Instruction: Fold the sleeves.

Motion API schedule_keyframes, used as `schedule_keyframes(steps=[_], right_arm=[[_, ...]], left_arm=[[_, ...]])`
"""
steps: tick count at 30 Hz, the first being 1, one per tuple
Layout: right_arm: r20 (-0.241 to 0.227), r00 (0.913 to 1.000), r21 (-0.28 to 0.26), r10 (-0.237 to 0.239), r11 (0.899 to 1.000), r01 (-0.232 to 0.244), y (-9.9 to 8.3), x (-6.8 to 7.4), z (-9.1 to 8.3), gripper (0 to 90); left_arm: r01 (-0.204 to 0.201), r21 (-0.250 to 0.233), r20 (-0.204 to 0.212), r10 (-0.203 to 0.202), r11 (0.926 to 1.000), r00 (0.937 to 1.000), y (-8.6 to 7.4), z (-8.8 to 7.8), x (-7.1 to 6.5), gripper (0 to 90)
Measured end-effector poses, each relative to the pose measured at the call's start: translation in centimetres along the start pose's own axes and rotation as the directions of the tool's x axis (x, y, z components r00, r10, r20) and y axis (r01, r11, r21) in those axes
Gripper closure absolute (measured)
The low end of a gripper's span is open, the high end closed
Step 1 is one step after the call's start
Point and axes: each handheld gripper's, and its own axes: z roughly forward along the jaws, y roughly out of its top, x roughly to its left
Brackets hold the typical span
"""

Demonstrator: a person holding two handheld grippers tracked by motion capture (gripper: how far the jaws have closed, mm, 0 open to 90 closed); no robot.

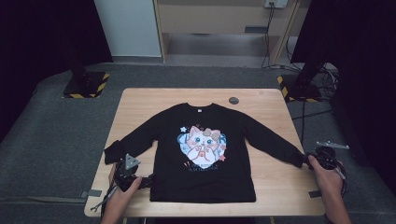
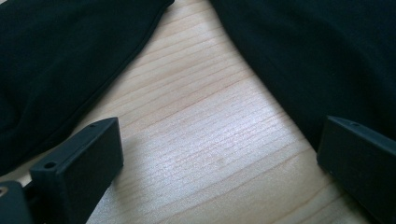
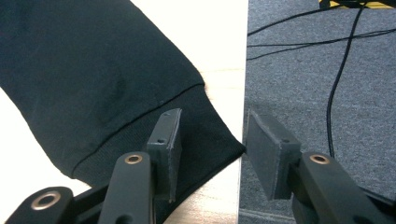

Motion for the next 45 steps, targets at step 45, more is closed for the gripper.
schedule_keyframes(steps=[45], right_arm=[[-0.064,0.9979,-0.056,-0.014,0.998,0.01,2.6,3.0,-3.1,84.5]], left_arm=[[0.0,0.0,0.001,0.0,1.0,1.0,0.0,0.0,0.0,0.0]])
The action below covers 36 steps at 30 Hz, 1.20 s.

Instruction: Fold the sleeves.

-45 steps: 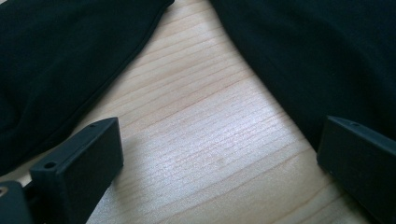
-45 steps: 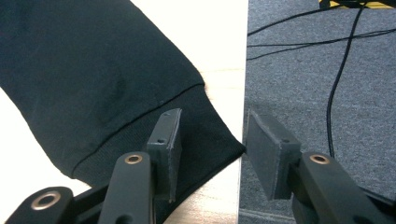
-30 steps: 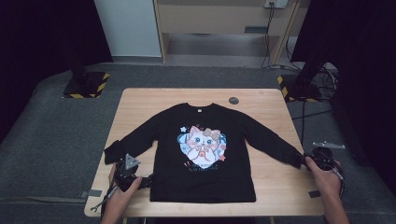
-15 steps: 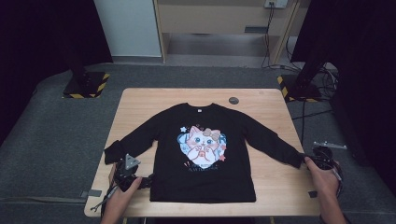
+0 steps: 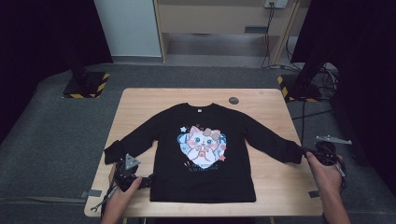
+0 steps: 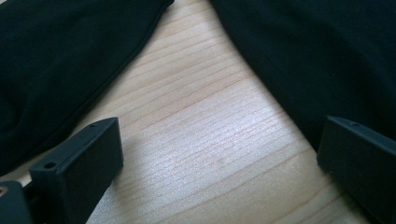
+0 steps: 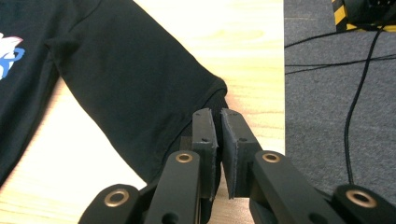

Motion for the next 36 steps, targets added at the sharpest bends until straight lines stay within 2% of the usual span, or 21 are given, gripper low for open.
schedule_keyframes(steps=[7,11,16,24,30,32,34,36], right_arm=[[0.021,0.9993,-0.018,-0.03,0.999,0.03,1.5,0.1,-1.1,84.5],[0.022,0.9969,-0.038,-0.076,0.996,0.076,2.9,1.0,-1.9,84.5],[0.029,0.9884,-0.043,-0.149,0.988,0.15,4.9,2.7,-2.6,84.5],[0.061,0.9748,-0.052,-0.214,0.975,0.218,7.9,4.1,-3.5,84.5],[0.1,0.9698,-0.06,-0.222,0.972,0.229,9.9,3.4,-4.6,84.5],[0.104,0.9714,-0.07,-0.214,0.973,0.221,10.5,3.3,-4.8,84.5],[0.093,0.9727,-0.077,-0.213,0.973,0.22,10.9,3.8,-4.7,84.4],[0.076,0.9706,-0.082,-0.229,0.969,0.235,11.1,4.9,-4.2,84.4]], left_arm=[[0.0,0.0,0.0,0.0,1.0,1.0,0.0,0.0,0.0,0.0],[0.0,0.0,0.0,0.0,1.0,1.0,0.0,0.0,0.0,0.0],[0.0,0.0,0.0,0.0,1.0,1.0,0.0,0.0,0.0,0.0],[0.0,0.0,0.0,0.0,1.0,1.0,0.0,0.0,0.0,0.0],[0.0,0.0,0.0,0.0,1.0,1.0,0.0,0.0,0.0,0.0],[0.0,0.0,0.0,0.0,1.0,1.0,0.0,0.0,0.0,0.0],[0.0,0.0,0.0,0.0,1.0,1.0,0.0,0.0,0.0,0.0],[0.0,0.0,0.0,0.0,1.0,1.0,0.0,0.0,0.0,0.0]])
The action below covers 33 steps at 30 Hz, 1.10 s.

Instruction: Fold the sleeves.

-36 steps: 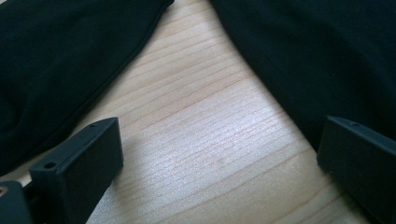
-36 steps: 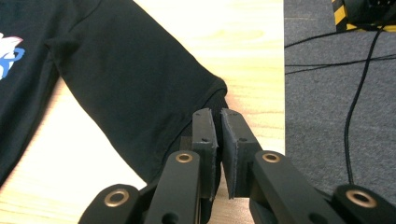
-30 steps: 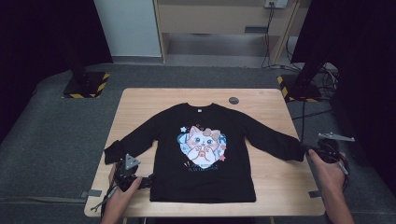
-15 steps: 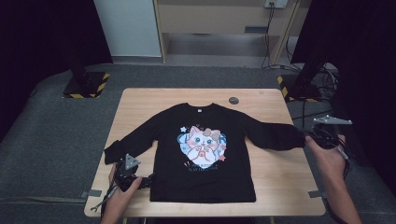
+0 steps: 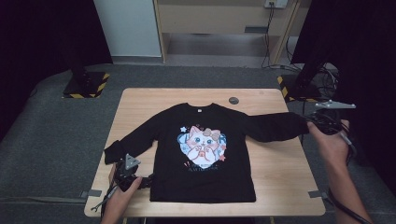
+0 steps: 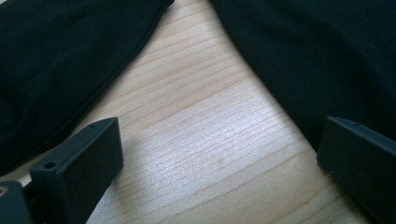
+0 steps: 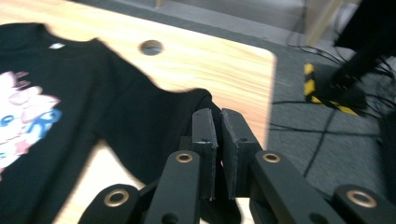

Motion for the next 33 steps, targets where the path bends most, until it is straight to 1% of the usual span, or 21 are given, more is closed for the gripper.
schedule_keyframes(steps=[2,4,9,14,16,18,20,24,29,30,31,32,33], right_arm=[[-0.024,0.9991,0.002,-0.035,0.999,0.035,0.2,1.6,0.6,84.4],[-0.051,0.9969,0.005,-0.059,0.998,0.06,0.2,3.1,1.2,84.4],[-0.116,0.9899,0.006,-0.082,0.997,0.083,0.1,6.4,2.3,84.5],[-0.166,0.9803,-0.03,-0.107,0.994,0.104,0.9,9.1,2.5,84.5],[-0.183,0.9764,-0.039,-0.114,0.993,0.109,1.1,9.9,2.7,84.5],[-0.205,0.9708,-0.044,-0.124,0.992,0.118,1.2,10.8,3.0,84.4],[-0.231,0.9622,-0.041,-0.145,0.989,0.139,1.1,12.3,3.5,84.4],[-0.26,0.95,-0.031,-0.172,0.985,0.17,0.6,14.0,4.3,84.4],[-0.288,0.9335,-0.021,-0.214,0.976,0.217,0.2,15.8,4.9,84.4],[-0.29,0.931,-0.019,-0.222,0.974,0.226,0.1,16.1,5.0,84.4],[-0.29,0.931,-0.019,-0.222,0.974,0.226,0.1,16.1,5.0,84.4],[-0.298,0.9251,-0.014,-0.235,0.97,0.242,-0.1,16.5,5.2,84.4],[-0.302,0.9231,-0.012,-0.238,0.969,0.246,-0.2,16.7,5.2,84.3]], left_arm=[[0.0,0.0,0.0,0.0,1.0,1.0,0.0,0.0,0.0,0.0],[0.0,0.0,0.0,0.0,1.0,1.0,0.0,0.0,0.0,0.0],[0.0,0.0,0.0,0.0,1.0,1.0,0.0,0.0,0.0,0.0],[0.0,0.0,0.0,0.0,1.0,1.0,0.0,0.0,0.0,0.0],[0.0,0.0,0.0,0.0,1.0,1.0,0.0,0.0,0.0,0.0],[0.0,0.0,0.0,0.0,1.0,1.0,0.0,0.0,0.0,0.0],[0.0,0.0,0.0,0.0,1.0,1.0,0.0,0.0,0.0,0.0],[0.0,0.0,0.0,0.0,1.0,1.0,0.0,0.0,0.0,0.0],[-0.001,0.0,0.001,0.001,1.0,1.0,0.0,0.0,0.0,0.0],[-0.001,0.0,0.001,0.001,1.0,1.0,0.0,0.0,0.0,0.0],[-0.001,0.0,0.001,0.001,1.0,1.0,0.0,0.0,0.0,0.0],[-0.001,0.0,0.001,0.001,1.0,1.0,0.0,0.0,0.0,0.0],[-0.001,0.0,0.001,0.001,1.0,1.0,0.0,0.0,0.0,0.0]])
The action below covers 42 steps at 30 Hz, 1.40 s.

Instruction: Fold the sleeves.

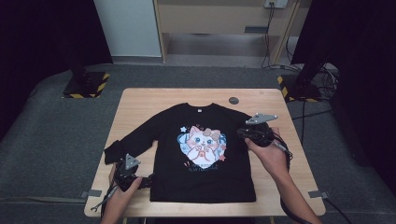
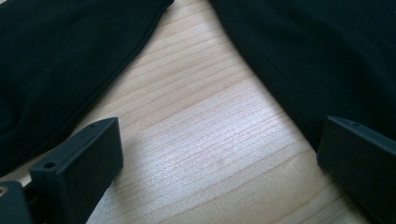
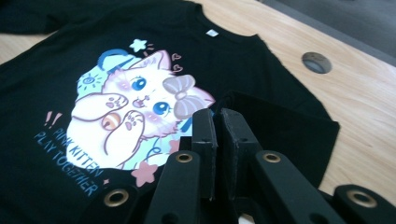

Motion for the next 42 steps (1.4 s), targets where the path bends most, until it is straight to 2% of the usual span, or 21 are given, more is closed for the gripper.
schedule_keyframes(steps=[18,31,42], right_arm=[[-0.064,0.9945,0.039,-0.082,0.996,0.085,-0.6,2.9,1.3,84.3],[-0.13,0.981,0.07,-0.144,0.986,0.154,-1.8,5.7,2.5,84.0],[-0.17,0.9655,0.083,-0.197,0.973,0.214,-2.1,7.0,2.3,83.9]], left_arm=[[0.0,0.0,0.0,0.0,1.0,1.0,0.0,0.0,0.0,0.0],[0.0,0.0,0.001,0.0,1.0,1.0,0.0,0.0,0.0,0.0],[-0.001,0.0,0.001,0.001,1.0,1.0,0.0,0.0,0.0,0.0]])
